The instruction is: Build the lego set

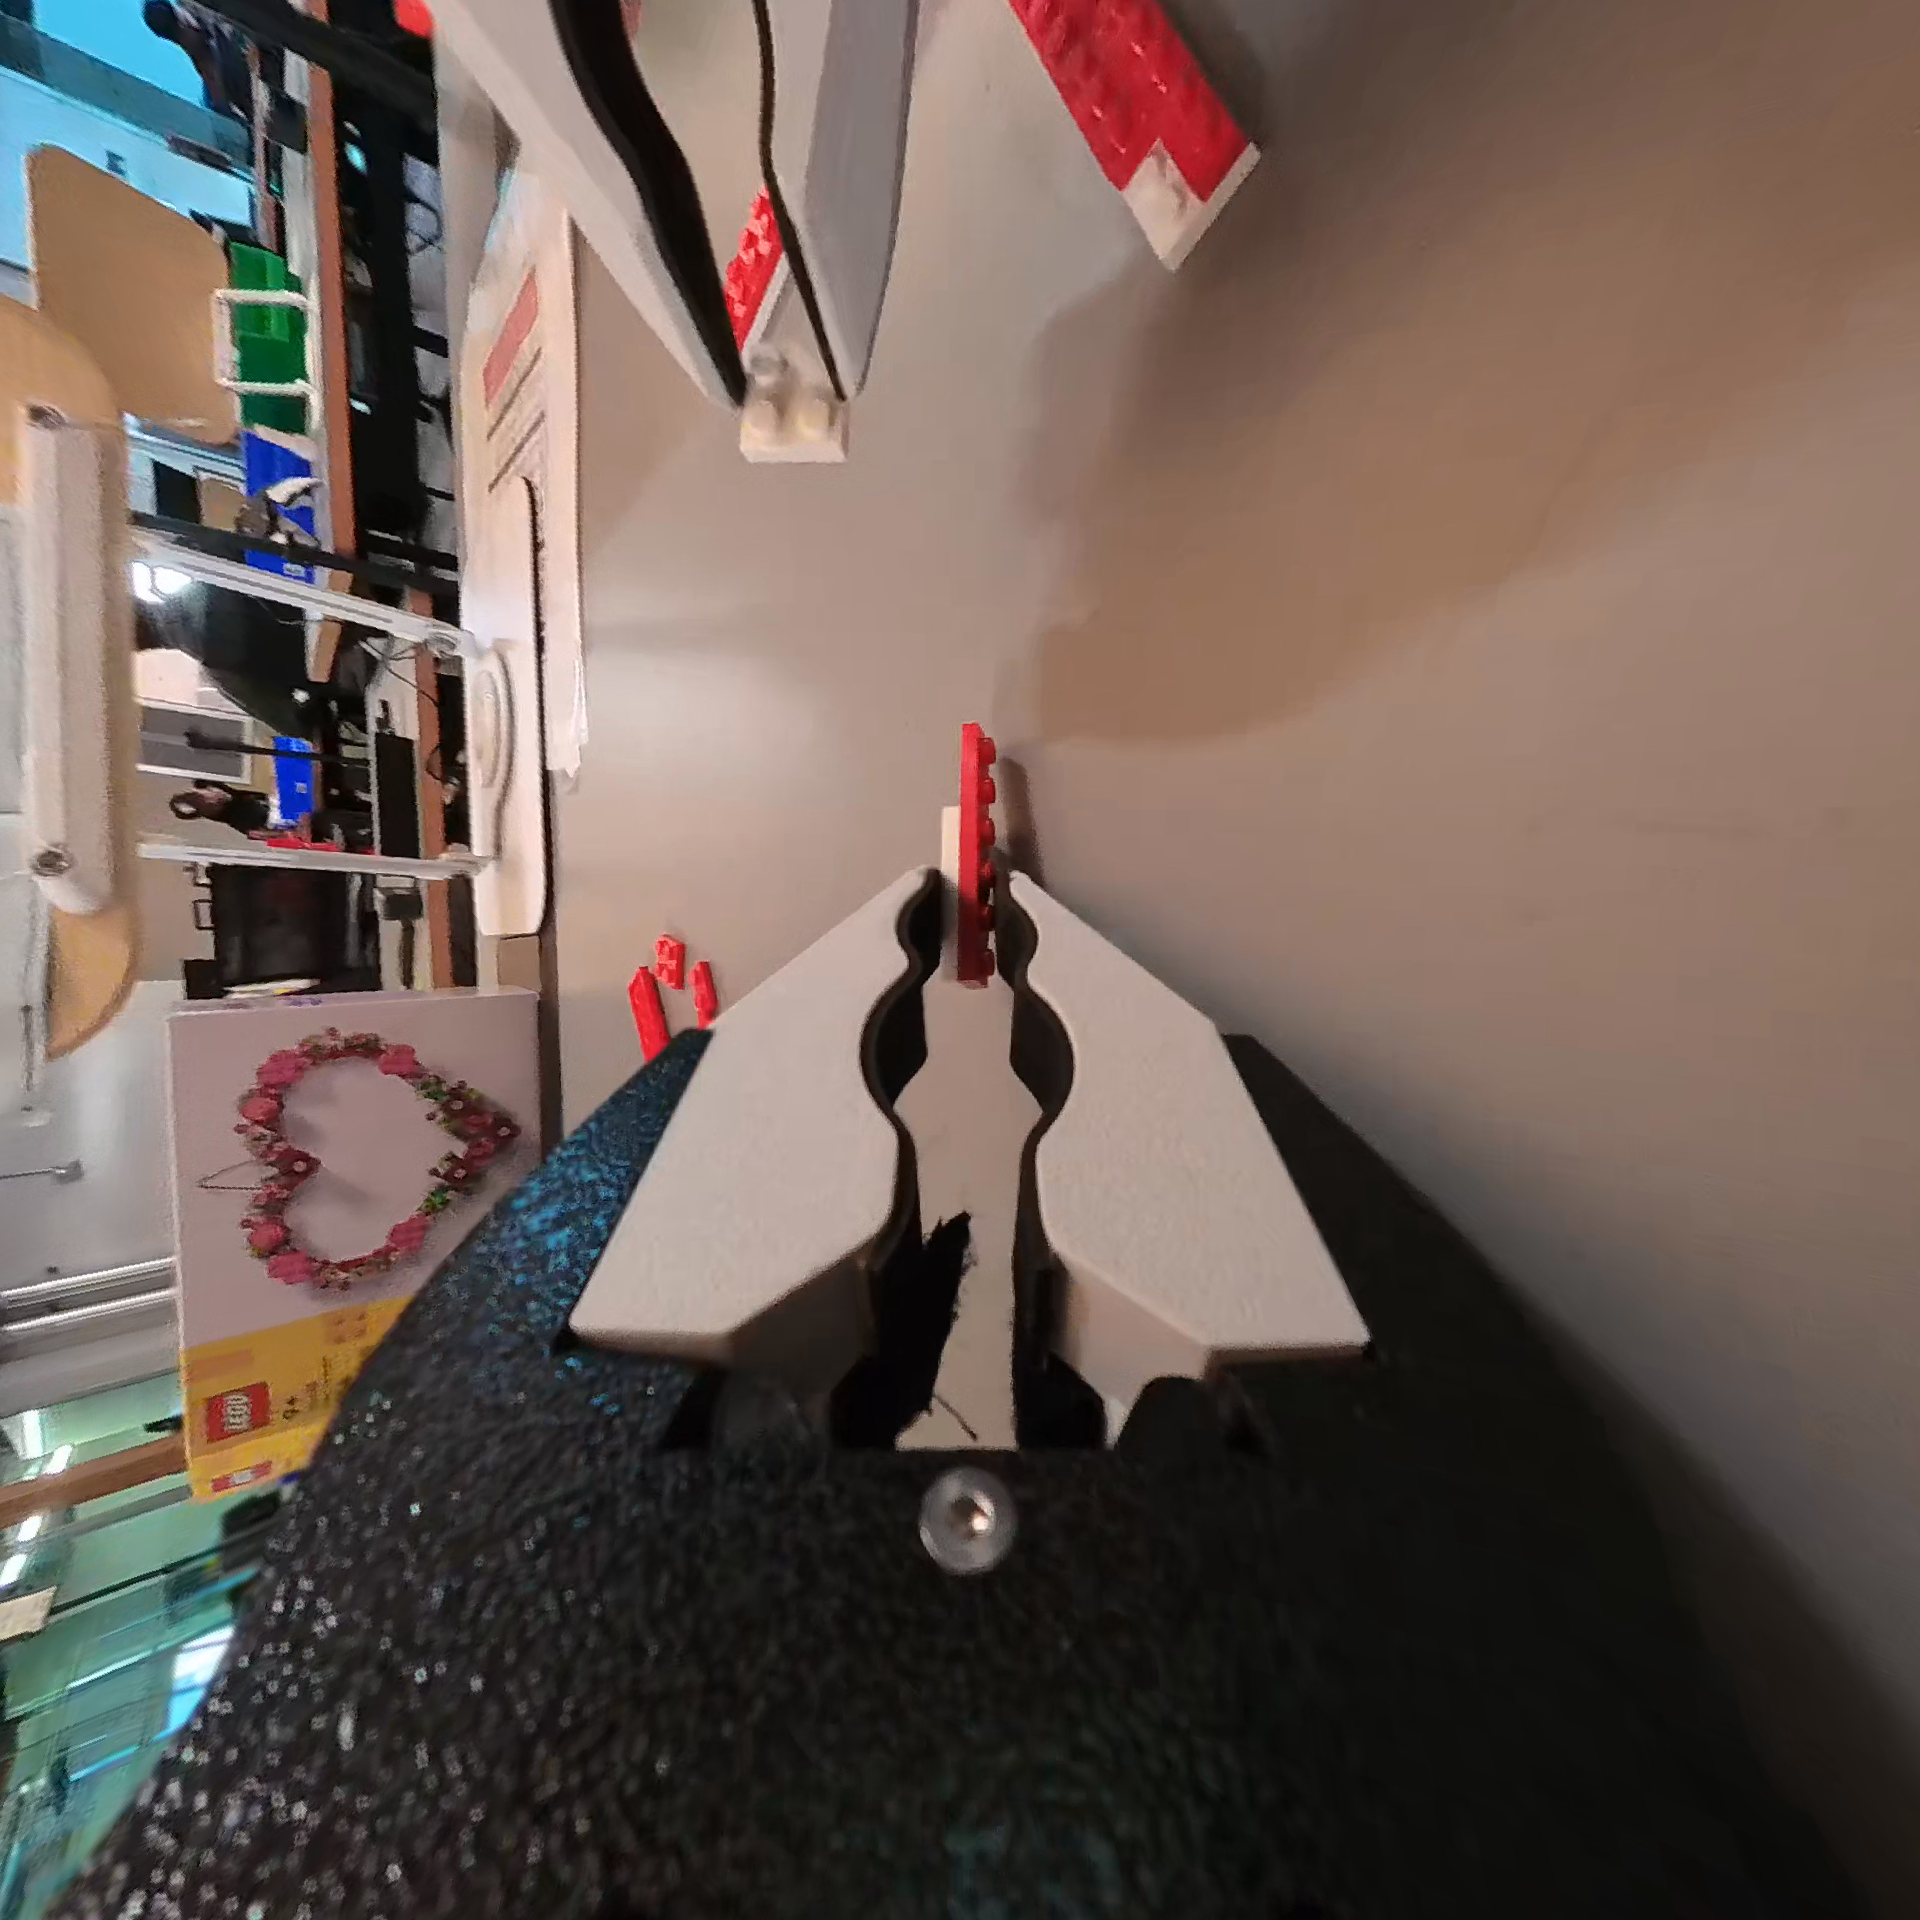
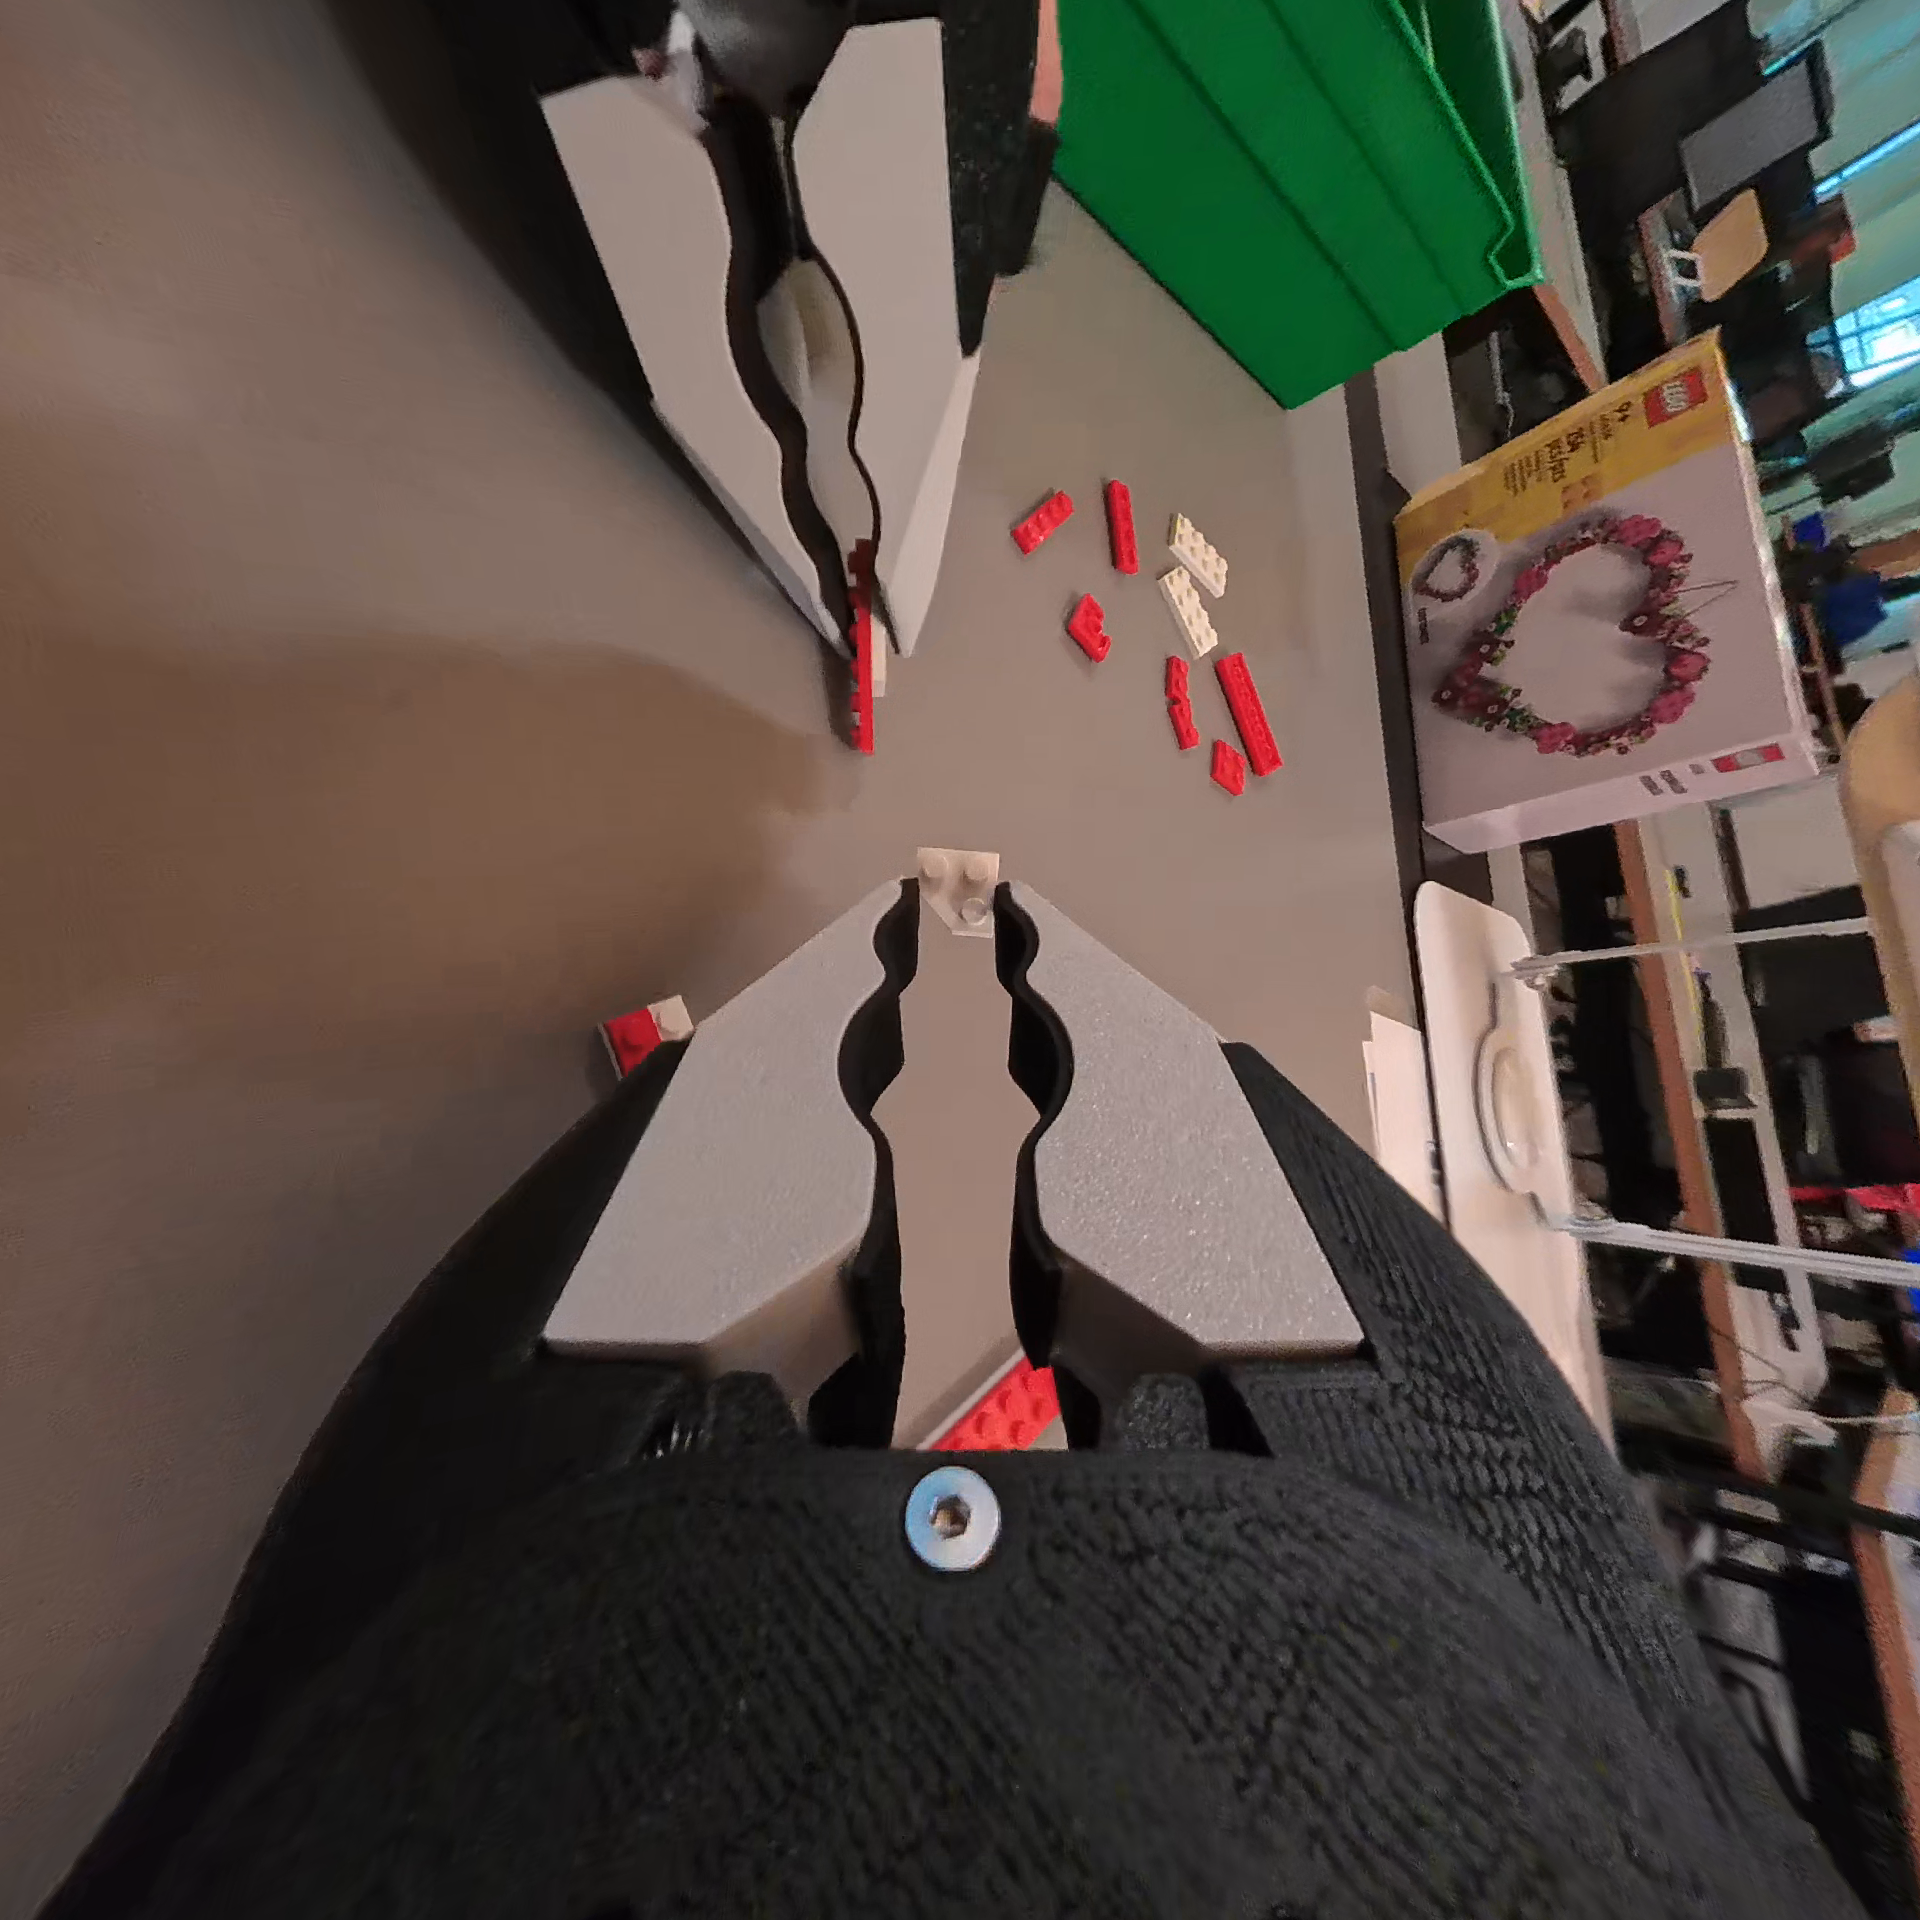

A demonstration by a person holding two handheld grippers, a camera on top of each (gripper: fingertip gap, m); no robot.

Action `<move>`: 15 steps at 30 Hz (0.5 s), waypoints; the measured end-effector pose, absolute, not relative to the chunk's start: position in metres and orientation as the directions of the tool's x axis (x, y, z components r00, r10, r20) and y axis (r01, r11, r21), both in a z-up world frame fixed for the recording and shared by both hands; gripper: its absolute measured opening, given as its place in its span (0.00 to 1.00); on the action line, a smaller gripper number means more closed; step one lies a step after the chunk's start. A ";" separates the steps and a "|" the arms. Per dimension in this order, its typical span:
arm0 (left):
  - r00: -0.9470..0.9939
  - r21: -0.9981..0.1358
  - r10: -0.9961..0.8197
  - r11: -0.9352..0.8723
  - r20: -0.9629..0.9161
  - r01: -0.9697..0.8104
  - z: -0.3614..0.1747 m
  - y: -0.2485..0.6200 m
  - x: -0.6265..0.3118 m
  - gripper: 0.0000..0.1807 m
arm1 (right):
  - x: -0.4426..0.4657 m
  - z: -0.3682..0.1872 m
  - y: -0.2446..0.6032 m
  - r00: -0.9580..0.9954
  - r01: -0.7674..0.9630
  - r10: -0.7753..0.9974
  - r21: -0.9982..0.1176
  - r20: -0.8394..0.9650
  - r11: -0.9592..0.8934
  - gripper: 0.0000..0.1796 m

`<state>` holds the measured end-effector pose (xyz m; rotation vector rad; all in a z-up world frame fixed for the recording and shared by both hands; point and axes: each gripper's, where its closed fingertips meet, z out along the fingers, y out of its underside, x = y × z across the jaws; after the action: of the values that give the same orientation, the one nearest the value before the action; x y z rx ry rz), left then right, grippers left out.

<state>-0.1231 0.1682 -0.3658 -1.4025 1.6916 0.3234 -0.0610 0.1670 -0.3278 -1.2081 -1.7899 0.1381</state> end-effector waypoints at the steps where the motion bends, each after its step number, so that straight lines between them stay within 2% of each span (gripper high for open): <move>1: 0.032 -0.318 -0.668 0.311 -0.743 -0.896 -0.366 0.166 -0.124 0.04 | -0.062 -0.327 0.167 -0.064 0.661 0.781 -0.560 0.621 0.500 0.07; 4: 0.046 -0.324 -0.714 0.259 -0.699 -0.910 -0.365 0.159 -0.124 0.06 | -0.063 -0.328 0.167 -0.051 0.654 0.799 -0.584 0.600 0.481 0.06; 9: 0.110 -0.398 -0.799 0.170 -0.591 -0.902 -0.368 0.150 -0.123 0.05 | -0.065 -0.330 0.166 -0.050 0.648 0.800 -0.590 0.598 0.482 0.06; 15: 0.214 -0.503 -0.852 0.066 -0.478 -0.862 -0.366 0.148 -0.122 0.10 | -0.069 -0.332 0.165 -0.059 0.642 0.796 -0.588 0.602 0.492 0.05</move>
<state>-0.1224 0.1476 -0.3665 -1.7501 1.6052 0.0170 -0.0692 0.1652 -0.3320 -1.2169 -1.7695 0.1997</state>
